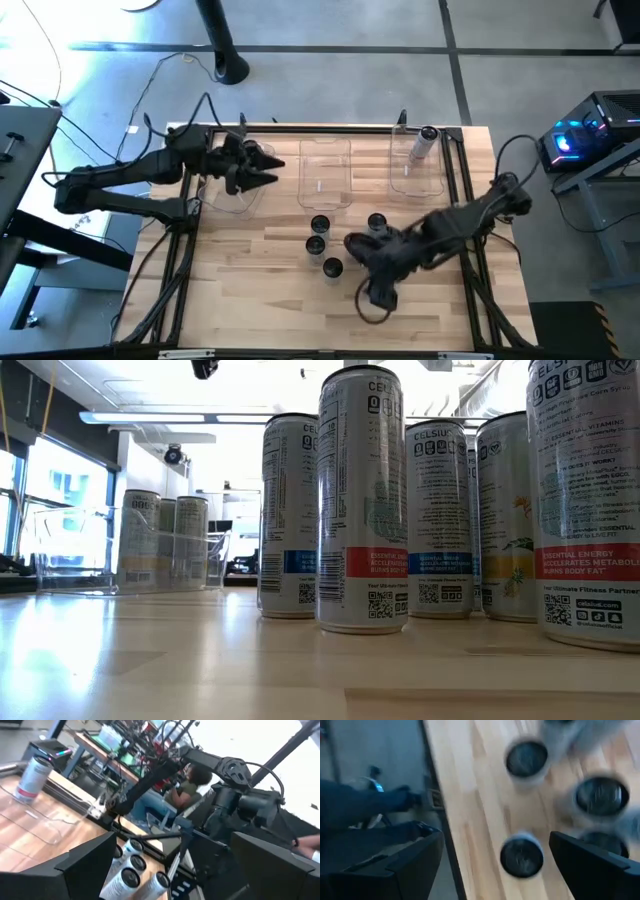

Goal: Sort soda cans
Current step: Put the white-pink soda can into the top right transparent bin

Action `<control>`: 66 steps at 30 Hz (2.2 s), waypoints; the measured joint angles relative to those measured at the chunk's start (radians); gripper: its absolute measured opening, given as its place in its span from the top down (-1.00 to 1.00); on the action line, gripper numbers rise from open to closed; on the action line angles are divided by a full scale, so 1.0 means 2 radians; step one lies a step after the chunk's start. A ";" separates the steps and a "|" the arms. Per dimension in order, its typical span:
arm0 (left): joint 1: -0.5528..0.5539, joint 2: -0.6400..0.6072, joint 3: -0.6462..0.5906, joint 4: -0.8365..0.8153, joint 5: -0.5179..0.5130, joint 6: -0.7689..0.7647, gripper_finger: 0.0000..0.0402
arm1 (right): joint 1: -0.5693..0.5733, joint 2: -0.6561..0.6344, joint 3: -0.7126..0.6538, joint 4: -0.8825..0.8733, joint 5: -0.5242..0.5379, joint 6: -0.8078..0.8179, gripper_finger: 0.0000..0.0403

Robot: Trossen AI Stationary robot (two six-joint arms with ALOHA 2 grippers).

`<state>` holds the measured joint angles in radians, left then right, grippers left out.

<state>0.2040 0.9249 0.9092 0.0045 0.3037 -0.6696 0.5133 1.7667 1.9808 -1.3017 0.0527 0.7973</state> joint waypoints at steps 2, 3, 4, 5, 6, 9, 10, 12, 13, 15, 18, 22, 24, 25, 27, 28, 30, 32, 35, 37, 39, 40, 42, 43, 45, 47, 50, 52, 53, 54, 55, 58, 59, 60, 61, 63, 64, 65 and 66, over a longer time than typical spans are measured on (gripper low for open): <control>-0.010 0.005 0.000 0.000 0.000 0.009 -0.92 | 0.004 0.015 0.000 -0.026 0.001 0.048 -0.79; -0.014 0.007 0.000 0.000 0.003 0.015 -0.92 | 0.004 0.023 0.000 -0.042 0.001 0.071 -0.79; -0.018 0.009 0.000 0.000 0.007 0.020 -0.92 | 0.004 0.029 0.000 -0.055 0.001 0.095 -0.79; -0.022 0.010 0.000 0.000 0.011 0.024 -0.92 | 0.003 0.035 0.000 -0.066 0.000 0.118 -0.79; -0.025 0.010 0.000 -0.001 0.016 0.027 -0.92 | 0.003 0.040 0.000 -0.074 0.000 0.138 -0.79; -0.032 0.010 0.000 0.000 0.043 0.037 -0.92 | 0.003 0.050 0.000 -0.076 -0.011 0.180 -0.79; -0.032 0.010 0.000 0.000 0.051 0.039 -0.92 | 0.003 0.052 0.000 -0.077 -0.017 0.194 -0.79; -0.033 0.010 0.000 0.000 0.071 0.039 -0.92 | 0.002 0.058 0.000 -0.077 -0.027 0.220 -0.79; -0.033 0.010 0.000 0.000 0.078 0.039 -0.92 | 0.002 0.060 0.000 -0.078 -0.028 0.232 -0.79; -0.033 0.010 0.000 0.000 0.090 0.039 -0.92 | 0.005 0.065 0.000 -0.080 -0.034 0.251 -0.79; -0.034 0.010 0.000 0.000 0.096 0.040 -0.92 | 0.006 0.073 0.000 -0.096 -0.042 0.274 -0.79; -0.034 0.010 0.000 0.000 0.096 0.041 -0.92 | 0.006 0.081 0.000 -0.138 -0.042 0.310 -0.79; -0.034 0.010 0.000 -0.001 0.096 0.040 -0.92 | 0.006 0.085 0.000 -0.130 -0.037 0.313 -0.79; -0.034 0.010 0.000 -0.001 0.096 0.038 -0.92 | 0.006 0.087 0.000 -0.120 -0.031 0.314 -0.79; -0.034 0.010 0.000 -0.001 0.096 0.035 -0.92 | 0.006 0.089 0.000 -0.094 -0.019 0.311 -0.79; -0.034 0.010 0.000 -0.001 0.096 0.034 -0.92 | 0.006 0.090 0.000 -0.091 -0.013 0.310 -0.79; -0.034 0.010 0.000 -0.001 0.096 0.026 -0.92 | 0.006 0.096 0.000 -0.106 -0.013 0.312 -0.79; -0.034 0.010 0.000 -0.001 0.096 0.023 -0.92 | 0.007 0.103 0.000 -0.134 -0.013 0.320 -0.79; -0.034 0.010 0.000 -0.001 0.094 0.022 -0.92 | 0.009 0.113 0.000 -0.129 -0.015 0.315 -0.79; -0.034 0.010 0.000 -0.001 0.094 0.022 -0.92 | 0.009 0.118 0.000 -0.121 -0.017 0.309 -0.79; -0.034 0.010 0.000 -0.002 0.094 0.021 -0.92 | 0.009 0.120 0.000 -0.124 -0.018 0.308 -0.79; -0.034 0.010 0.000 -0.002 0.094 0.021 -0.92 | 0.009 0.120 0.000 -0.127 -0.018 0.309 -0.79; -0.034 0.010 0.000 -0.003 0.094 0.021 -0.92 | 0.009 0.120 0.000 -0.126 -0.018 0.314 -0.79; -0.034 0.010 0.000 -0.003 0.094 0.021 -0.92 | 0.009 0.120 0.000 -0.128 -0.018 0.319 -0.79; -0.034 0.010 0.000 -0.003 0.094 0.021 -0.92 | 0.010 0.121 0.000 -0.129 -0.018 0.321 -0.79; -0.034 0.010 0.000 -0.003 0.094 0.021 -0.92 | 0.010 0.123 0.000 -0.126 -0.023 0.322 -0.79; -0.034 0.010 0.000 -0.003 0.094 0.021 -0.92 | 0.010 0.128 0.000 -0.113 -0.024 0.323 -0.79; -0.034 0.010 0.000 -0.003 0.094 0.021 -0.92 | 0.010 0.132 0.000 -0.111 -0.024 0.331 -0.79; -0.034 0.010 0.000 -0.003 0.094 0.021 -0.92 | 0.010 0.134 0.000 -0.112 -0.024 0.332 -0.79; -0.034 0.010 0.000 -0.003 0.094 0.021 -0.92 | 0.010 0.136 0.000 -0.113 -0.025 0.333 -0.79; -0.034 0.010 0.000 -0.003 0.094 0.021 -0.92 | 0.010 0.140 0.000 -0.112 -0.025 0.333 -0.79; -0.034 0.010 0.000 -0.003 0.094 0.022 -0.92 | 0.011 0.152 0.000 -0.112 -0.028 0.332 -0.79; -0.034 0.010 0.000 -0.003 0.094 0.022 -0.92 | 0.011 0.155 0.000 -0.112 -0.031 0.332 -0.79; -0.034 0.010 0.000 -0.003 0.094 0.022 -0.92 | 0.011 0.158 0.000 -0.113 -0.031 0.332 -0.79; -0.034 0.010 0.000 -0.003 0.094 0.022 -0.92 | 0.011 0.161 0.000 -0.113 -0.032 0.333 -0.79; -0.034 0.010 0.000 -0.003 0.094 0.022 -0.92 | 0.011 0.166 0.000 -0.112 -0.032 0.336 -0.79; -0.034 0.010 0.000 -0.003 0.094 0.022 -0.92 | 0.011 0.167 0.000 -0.109 -0.032 0.337 -0.79; -0.034 0.010 0.000 -0.003 0.094 0.022 -0.92 | 0.011 0.167 0.000 -0.107 -0.032 0.339 -0.79; -0.034 0.010 0.000 -0.003 0.094 0.022 -0.92 | 0.011 0.168 0.000 -0.103 -0.032 0.339 -0.79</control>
<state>0.1364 0.9443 0.9092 -0.0025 0.4923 -0.6247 0.5350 2.1017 1.9811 -1.5075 -0.0116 1.4754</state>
